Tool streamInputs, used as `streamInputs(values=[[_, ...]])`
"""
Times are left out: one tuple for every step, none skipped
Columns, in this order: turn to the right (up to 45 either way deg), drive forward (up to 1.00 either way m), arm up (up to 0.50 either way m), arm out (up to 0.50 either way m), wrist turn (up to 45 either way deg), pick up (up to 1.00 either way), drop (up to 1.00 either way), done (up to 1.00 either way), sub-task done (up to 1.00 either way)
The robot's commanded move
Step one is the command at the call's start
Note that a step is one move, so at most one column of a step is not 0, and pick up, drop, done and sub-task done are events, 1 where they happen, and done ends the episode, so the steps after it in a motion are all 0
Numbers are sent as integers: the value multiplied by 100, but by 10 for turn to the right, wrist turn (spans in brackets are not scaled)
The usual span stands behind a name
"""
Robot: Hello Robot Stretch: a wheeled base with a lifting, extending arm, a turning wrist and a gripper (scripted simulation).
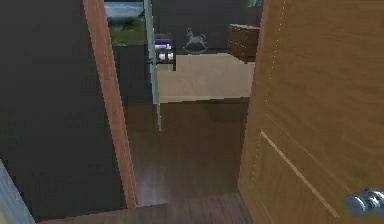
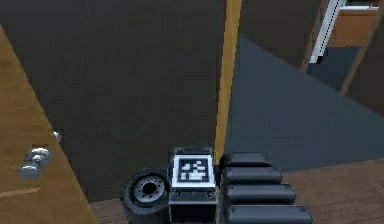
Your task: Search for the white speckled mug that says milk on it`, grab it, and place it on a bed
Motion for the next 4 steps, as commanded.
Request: streamInputs(values=[[0,100,0,0,0,0,0,0,0],[0,40,0,0,0,0,0,0,0],[30,0,0,0,0,0,0,0,0],[-360,0,0,0,0,0,0,0,0]])
